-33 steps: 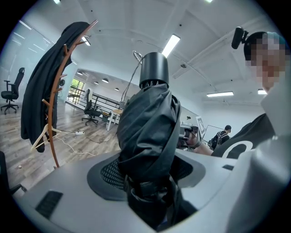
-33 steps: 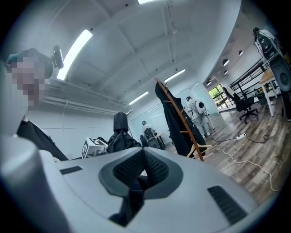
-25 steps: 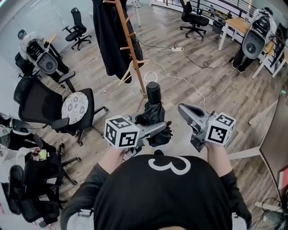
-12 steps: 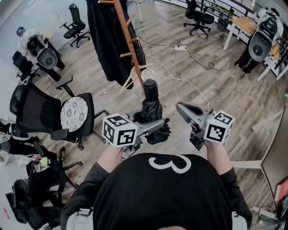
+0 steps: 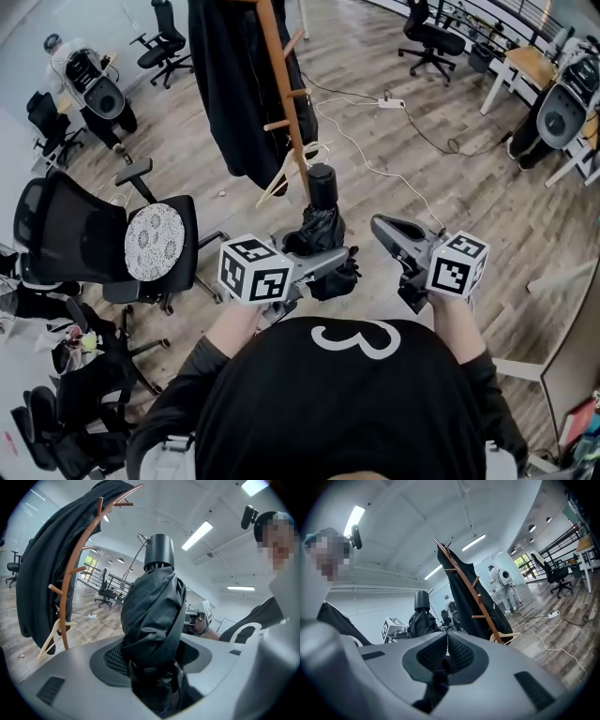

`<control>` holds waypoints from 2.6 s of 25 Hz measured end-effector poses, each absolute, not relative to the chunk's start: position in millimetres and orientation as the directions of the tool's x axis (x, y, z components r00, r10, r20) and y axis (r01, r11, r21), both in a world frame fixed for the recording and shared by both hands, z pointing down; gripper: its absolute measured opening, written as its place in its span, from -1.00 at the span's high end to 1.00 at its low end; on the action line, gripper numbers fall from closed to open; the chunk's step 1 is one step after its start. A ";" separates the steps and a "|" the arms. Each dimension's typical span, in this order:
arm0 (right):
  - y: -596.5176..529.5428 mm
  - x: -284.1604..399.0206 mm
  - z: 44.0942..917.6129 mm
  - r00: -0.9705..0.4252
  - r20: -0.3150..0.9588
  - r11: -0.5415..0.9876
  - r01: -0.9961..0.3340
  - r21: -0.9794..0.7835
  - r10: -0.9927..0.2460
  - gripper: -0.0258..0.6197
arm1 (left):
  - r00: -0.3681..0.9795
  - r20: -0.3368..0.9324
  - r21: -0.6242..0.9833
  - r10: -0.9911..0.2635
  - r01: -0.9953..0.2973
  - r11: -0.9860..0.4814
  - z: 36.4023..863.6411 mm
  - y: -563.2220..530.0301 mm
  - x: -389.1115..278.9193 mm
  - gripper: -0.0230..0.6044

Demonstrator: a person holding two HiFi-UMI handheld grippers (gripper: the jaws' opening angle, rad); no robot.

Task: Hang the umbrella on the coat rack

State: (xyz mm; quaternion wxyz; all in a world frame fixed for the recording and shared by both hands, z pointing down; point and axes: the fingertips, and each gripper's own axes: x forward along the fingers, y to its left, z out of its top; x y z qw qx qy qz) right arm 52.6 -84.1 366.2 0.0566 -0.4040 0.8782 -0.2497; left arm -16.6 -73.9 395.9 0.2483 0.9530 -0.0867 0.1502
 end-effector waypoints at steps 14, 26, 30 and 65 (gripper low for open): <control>-140.4 71.5 388.4 -0.650 0.111 0.512 -0.682 -0.522 -0.752 0.84 | 0.932 0.344 0.458 -0.113 -0.271 -0.846 413.9 -141.4 -7.9 0.07; -198.4 108.6 384.5 -0.686 0.109 0.536 -0.648 -0.541 -0.719 0.84 | 0.920 0.360 0.465 -0.153 -0.320 -0.825 413.8 -188.7 30.0 0.07; -229.4 123.4 381.2 -0.710 0.107 0.552 -0.624 -0.553 -0.696 0.84 | 0.911 0.374 0.475 -0.174 -0.350 -0.807 414.4 -213.8 44.6 0.07; -341.2 147.7 426.5 -0.837 0.149 0.605 -0.491 -0.627 -0.526 0.84 | 0.833 0.443 0.490 -0.333 -0.536 -0.688 465.5 -320.6 62.3 0.07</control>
